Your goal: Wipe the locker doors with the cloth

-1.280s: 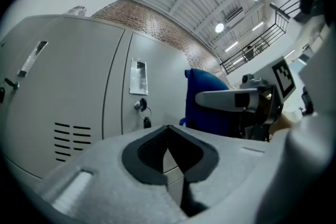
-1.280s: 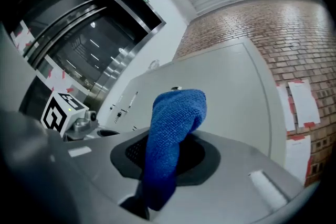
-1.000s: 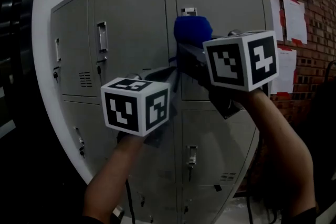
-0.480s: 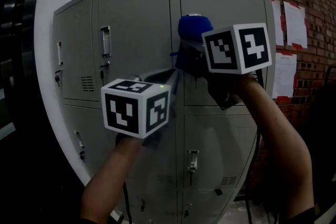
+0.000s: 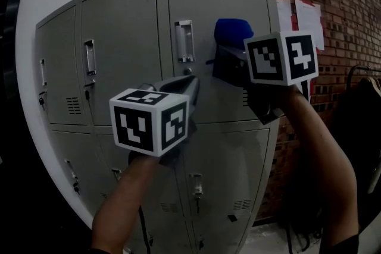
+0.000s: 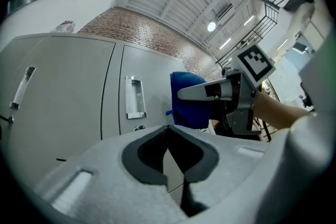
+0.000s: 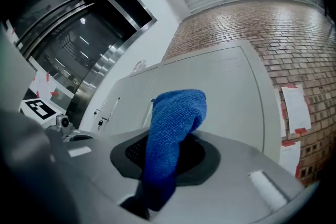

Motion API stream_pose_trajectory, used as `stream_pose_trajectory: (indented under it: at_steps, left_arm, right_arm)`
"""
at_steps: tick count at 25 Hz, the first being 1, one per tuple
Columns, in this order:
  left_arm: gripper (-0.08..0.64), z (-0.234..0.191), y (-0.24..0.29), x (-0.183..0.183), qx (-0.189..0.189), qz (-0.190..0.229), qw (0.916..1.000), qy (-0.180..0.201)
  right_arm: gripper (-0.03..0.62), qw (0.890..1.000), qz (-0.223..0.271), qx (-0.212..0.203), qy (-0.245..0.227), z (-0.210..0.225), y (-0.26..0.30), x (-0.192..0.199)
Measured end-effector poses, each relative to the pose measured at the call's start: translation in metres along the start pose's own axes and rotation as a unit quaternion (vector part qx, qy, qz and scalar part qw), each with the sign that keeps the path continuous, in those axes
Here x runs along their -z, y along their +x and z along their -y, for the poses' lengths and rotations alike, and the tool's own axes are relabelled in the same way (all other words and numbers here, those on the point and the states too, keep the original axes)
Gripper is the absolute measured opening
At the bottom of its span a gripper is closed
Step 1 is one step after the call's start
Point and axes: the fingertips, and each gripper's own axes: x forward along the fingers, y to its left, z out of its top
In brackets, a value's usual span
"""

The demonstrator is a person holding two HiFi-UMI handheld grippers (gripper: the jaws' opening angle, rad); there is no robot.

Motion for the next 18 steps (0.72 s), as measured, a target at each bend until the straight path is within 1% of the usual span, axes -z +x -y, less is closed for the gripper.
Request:
stream_pose_trajectory:
  at_steps: [6,12,15,18]
  left_arm:
    - [0.003,0.013,0.011,-0.002,0.017,0.003,0.9998,-0.003]
    - [0.003,0.014,0.016,0.001,0.018,0.002,0.9998,-0.005]
    - [0.003,0.012,0.015,0.002,0.017,0.000,0.9998,-0.006]
    - [0.003,0.013,0.013,0.003,0.016,-0.001,0.9999,0.000]
  right_arm:
    - [0.087,0.999,-0.013,0.039,0.006,0.041,-0.025,0.009]
    - [0.087,0.997,-0.029,0.076,0.009,0.078,-0.041,0.019]
    - [0.087,0.996,-0.031,0.081,0.012,0.083,-0.042,0.021]
    - [0.087,0.997,-0.031,0.070,0.011,0.074,-0.043,0.017]
